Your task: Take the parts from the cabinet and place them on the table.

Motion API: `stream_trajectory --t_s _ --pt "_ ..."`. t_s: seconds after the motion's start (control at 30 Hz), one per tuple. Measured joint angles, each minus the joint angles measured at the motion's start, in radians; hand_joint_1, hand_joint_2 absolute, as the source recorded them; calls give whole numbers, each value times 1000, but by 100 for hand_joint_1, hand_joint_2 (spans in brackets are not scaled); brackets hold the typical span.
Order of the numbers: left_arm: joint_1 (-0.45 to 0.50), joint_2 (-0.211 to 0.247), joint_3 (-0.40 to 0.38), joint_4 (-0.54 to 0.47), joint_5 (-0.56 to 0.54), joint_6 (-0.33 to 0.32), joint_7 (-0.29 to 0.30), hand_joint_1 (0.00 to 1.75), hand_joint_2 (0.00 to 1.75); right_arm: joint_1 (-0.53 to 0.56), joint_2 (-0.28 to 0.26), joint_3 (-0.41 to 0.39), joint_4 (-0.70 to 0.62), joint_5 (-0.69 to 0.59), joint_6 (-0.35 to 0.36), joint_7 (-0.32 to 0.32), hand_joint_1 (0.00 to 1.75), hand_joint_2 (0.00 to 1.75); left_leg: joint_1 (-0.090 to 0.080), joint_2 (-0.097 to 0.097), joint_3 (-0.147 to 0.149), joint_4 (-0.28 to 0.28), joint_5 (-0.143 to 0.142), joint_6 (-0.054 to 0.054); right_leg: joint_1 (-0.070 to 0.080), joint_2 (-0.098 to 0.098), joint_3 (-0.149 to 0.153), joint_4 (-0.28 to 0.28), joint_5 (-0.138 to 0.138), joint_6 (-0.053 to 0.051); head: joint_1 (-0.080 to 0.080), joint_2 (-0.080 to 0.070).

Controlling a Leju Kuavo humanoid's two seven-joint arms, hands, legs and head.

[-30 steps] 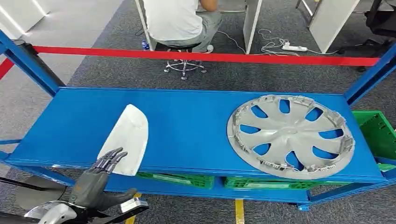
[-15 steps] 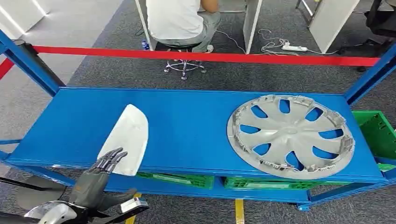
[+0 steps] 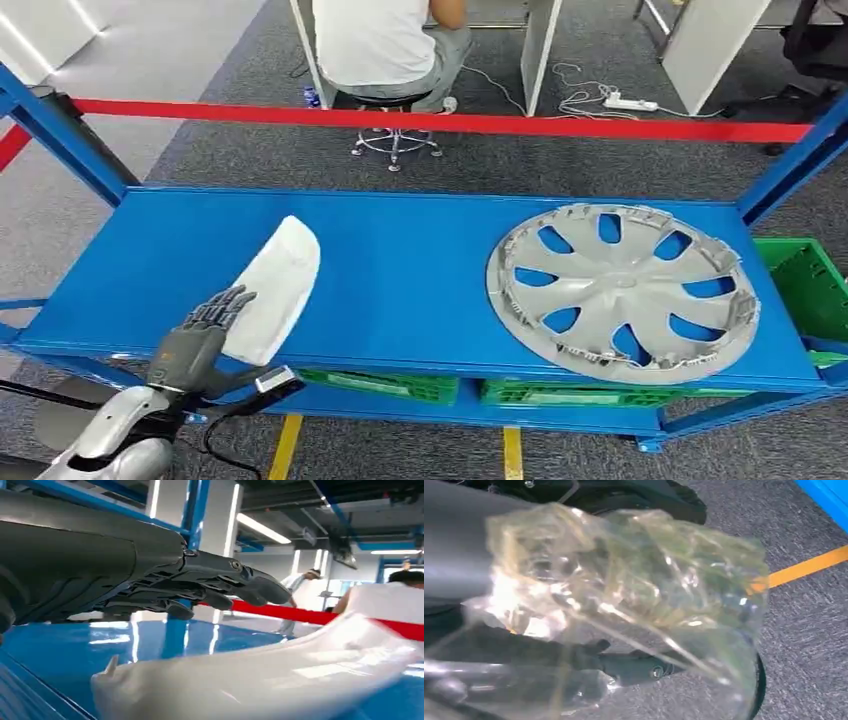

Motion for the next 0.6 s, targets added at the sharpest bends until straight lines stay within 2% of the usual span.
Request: stream_trajectory --t_s 0.6 --pt "-1 -39 57 50 -34 -30 22 0 175 -4 0 2 5 5 0 3 0 0 0 0 0 0 -1 0 0 0 0 -1 0 0 0 0"
